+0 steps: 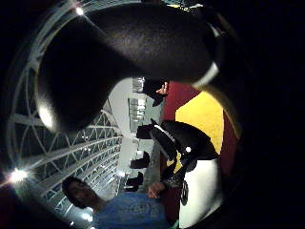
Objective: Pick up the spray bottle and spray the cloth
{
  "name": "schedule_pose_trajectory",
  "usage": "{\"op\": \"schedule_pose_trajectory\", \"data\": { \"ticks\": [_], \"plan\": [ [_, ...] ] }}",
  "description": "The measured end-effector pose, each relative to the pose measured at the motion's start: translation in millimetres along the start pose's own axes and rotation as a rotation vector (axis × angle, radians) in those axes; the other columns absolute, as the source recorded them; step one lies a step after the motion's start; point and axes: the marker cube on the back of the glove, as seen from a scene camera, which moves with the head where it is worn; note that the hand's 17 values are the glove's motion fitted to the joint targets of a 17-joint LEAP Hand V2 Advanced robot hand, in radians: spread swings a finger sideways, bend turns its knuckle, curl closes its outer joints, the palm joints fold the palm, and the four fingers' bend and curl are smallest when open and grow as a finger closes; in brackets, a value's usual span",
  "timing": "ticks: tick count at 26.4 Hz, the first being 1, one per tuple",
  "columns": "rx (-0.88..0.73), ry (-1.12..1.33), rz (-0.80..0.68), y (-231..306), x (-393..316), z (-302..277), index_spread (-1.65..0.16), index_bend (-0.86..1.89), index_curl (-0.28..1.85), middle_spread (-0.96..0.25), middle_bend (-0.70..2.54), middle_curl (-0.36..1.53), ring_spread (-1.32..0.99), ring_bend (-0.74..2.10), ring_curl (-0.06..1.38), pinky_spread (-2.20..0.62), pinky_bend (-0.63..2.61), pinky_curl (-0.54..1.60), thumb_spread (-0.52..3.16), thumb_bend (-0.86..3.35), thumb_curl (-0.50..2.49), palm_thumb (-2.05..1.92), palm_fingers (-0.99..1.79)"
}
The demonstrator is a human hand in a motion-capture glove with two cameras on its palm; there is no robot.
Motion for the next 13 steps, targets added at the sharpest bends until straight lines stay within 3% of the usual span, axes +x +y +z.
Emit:
{"op": "schedule_pose_trajectory", "data": {
  "ticks": [6,13],
  "plan": [
    [0.074,0.000,-0.011,-14,4,8,-0.37,0.12,0.18,-0.04,0.31,0.39,0.03,0.47,0.35,0.24,0.41,0.36,1.02,0.00,0.28,0.61,0.60],
    [0.155,0.011,-0.029,-21,5,9,-0.32,0.29,0.27,-0.08,0.35,0.40,0.00,0.36,0.32,0.26,0.29,0.32,1.01,0.09,0.36,0.84,0.88]
  ]
}}
